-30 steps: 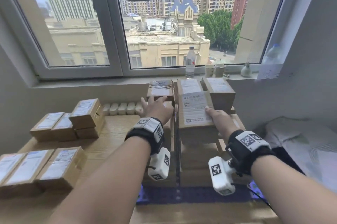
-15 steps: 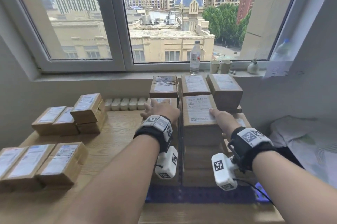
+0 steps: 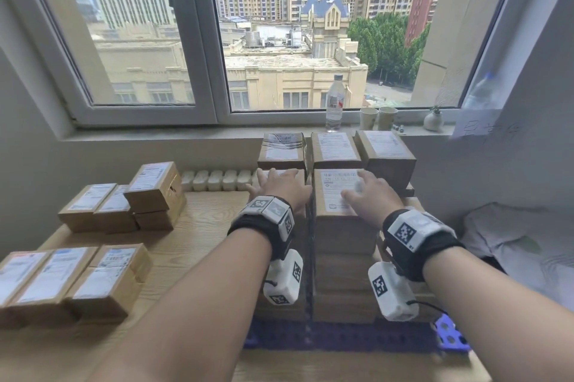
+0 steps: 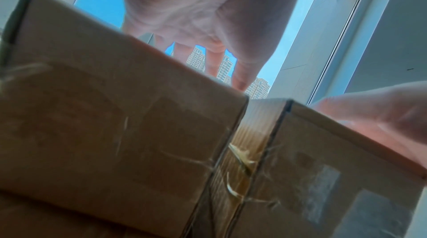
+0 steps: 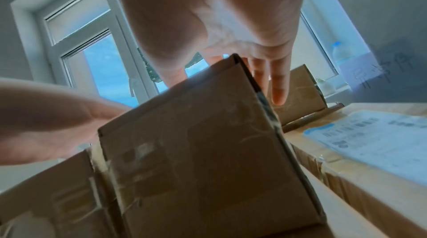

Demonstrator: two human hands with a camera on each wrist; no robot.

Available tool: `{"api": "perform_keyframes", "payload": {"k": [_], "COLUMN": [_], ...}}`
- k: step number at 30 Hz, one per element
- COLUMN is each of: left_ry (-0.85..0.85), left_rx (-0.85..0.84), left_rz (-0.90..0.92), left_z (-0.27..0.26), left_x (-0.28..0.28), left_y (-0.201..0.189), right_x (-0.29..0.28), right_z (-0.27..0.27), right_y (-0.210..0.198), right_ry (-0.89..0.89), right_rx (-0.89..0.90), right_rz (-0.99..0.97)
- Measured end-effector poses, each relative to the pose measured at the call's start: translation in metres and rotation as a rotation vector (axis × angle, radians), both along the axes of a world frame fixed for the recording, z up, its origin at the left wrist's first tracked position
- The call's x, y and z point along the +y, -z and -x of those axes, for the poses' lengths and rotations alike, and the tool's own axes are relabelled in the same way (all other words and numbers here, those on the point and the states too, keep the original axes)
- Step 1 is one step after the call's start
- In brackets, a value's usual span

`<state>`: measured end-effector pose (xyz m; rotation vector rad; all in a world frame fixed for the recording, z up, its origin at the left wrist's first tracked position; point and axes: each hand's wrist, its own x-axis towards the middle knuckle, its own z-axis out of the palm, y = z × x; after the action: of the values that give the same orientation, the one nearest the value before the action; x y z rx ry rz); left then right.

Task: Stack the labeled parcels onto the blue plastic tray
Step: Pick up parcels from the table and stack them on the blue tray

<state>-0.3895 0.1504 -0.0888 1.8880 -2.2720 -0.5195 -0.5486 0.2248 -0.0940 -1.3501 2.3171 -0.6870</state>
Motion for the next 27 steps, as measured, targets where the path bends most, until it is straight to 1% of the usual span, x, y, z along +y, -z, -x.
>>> {"api": "perform_keyframes", "payload": {"k": [4,11,14,18,22,27], "left_ry": [0.051,0.054,0.057,0.072,0.048,0.003], "left_rx": [-0.003,-0.005,0.007,0.02,0.067,0.079], "left_rz": [-0.006,-0.038,-0.014,0.012,0.075,0.181], "left_z": [0.002,-0.002,-0.005,-0.011,-0.024,-0.053], "left_x": [0.007,0.018,0.021,0.027,0.032,0.036], "left_y": [-0.002,-0.005,-0.004,-0.004,-0.003,-0.005], "right_x": [-0.002,0.003,0.007,0.011,0.018,0.024], "right_z": [-0.004,-0.004,-0.006,-0.017,-0.037,-0.073], "right_y": [0.0,0.003,0.002,-0.004,-0.012,-0.019], "right_ry": [-0.04,-0.082,-0.11,-0.162,-0.266,-0.339], "right_rx": [0.06,0.113,0.151,0.274,0.348,0.365], "right_rz": [-0.054,-0.029,0.038,0.163,0.262,0.341]}}
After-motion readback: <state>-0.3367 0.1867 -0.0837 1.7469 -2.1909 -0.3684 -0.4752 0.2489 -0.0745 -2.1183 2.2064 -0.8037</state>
